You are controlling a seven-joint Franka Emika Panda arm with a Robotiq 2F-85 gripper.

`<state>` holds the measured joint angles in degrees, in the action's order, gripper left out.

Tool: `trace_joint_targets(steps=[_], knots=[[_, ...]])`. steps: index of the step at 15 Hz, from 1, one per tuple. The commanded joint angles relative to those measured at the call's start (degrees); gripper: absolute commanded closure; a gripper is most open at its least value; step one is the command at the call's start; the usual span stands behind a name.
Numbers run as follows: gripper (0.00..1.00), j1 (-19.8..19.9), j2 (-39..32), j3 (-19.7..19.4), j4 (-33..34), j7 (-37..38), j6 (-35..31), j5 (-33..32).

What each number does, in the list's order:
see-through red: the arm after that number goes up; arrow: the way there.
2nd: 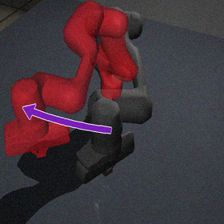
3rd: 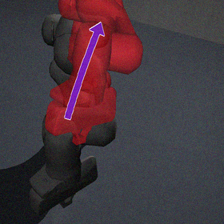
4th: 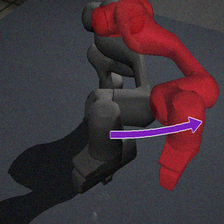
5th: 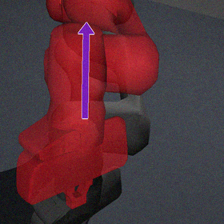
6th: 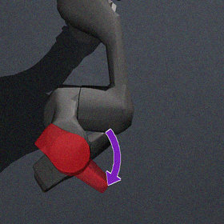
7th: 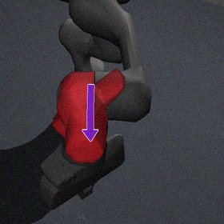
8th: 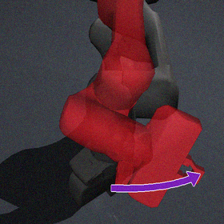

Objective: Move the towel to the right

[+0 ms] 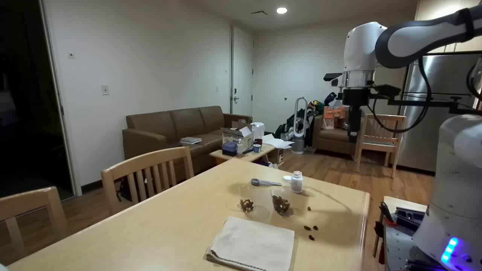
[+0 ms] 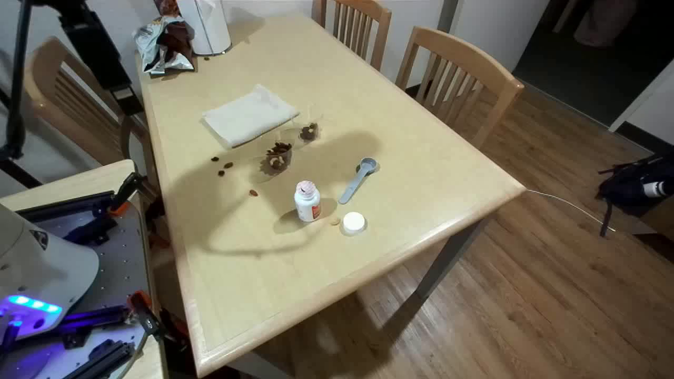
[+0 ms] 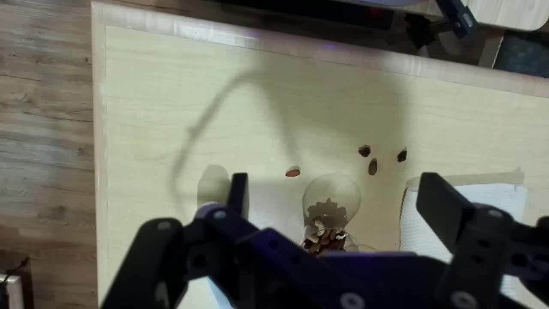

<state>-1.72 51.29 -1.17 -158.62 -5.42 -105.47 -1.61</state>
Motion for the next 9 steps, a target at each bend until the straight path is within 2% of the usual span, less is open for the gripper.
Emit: trace_joint_targets(steps=[1,5,7,9], knots=[[0.00,-0.03,-0.03,-0.01,0.10,0.03,0.11,-0.01],[0.00,-0.03,-0.03,-0.01,0.10,0.03,0.11,-0.01],[0.00,-1.48,-2.58,1.63,0.66,-1.14,-0.87,-1.24],[0.00,-4.63,-7.27,2.46,1.81,-3.88,-1.85,-0.58]])
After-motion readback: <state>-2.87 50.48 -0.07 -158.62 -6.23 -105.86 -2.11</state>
